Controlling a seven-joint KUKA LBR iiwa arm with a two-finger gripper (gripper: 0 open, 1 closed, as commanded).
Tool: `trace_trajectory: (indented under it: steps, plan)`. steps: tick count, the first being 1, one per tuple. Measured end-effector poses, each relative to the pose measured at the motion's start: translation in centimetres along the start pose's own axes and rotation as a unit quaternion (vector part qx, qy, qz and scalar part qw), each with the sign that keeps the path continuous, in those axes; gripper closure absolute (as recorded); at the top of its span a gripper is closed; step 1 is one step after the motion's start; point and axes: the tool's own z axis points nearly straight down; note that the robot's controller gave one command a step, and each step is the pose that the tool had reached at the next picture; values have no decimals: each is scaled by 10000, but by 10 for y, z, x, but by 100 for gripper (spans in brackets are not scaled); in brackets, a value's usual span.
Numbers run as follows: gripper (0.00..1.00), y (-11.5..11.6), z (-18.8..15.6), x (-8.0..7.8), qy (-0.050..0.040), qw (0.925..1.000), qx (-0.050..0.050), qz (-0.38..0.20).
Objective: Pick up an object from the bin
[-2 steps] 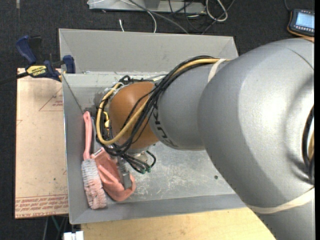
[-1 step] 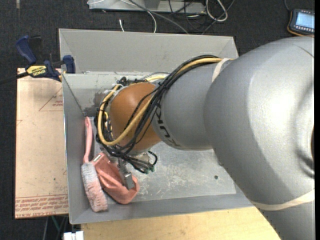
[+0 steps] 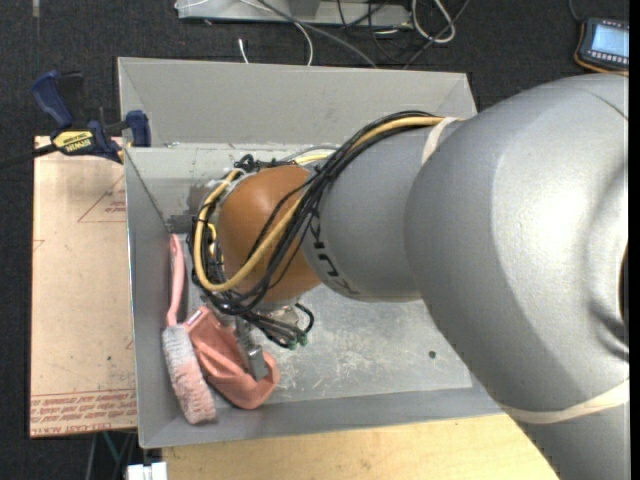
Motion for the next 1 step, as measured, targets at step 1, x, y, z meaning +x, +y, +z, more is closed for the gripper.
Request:
trace_trajectory:
  steps: [1]
  plan:
    - [100, 0, 0, 0, 7, 10000, 0, 31]
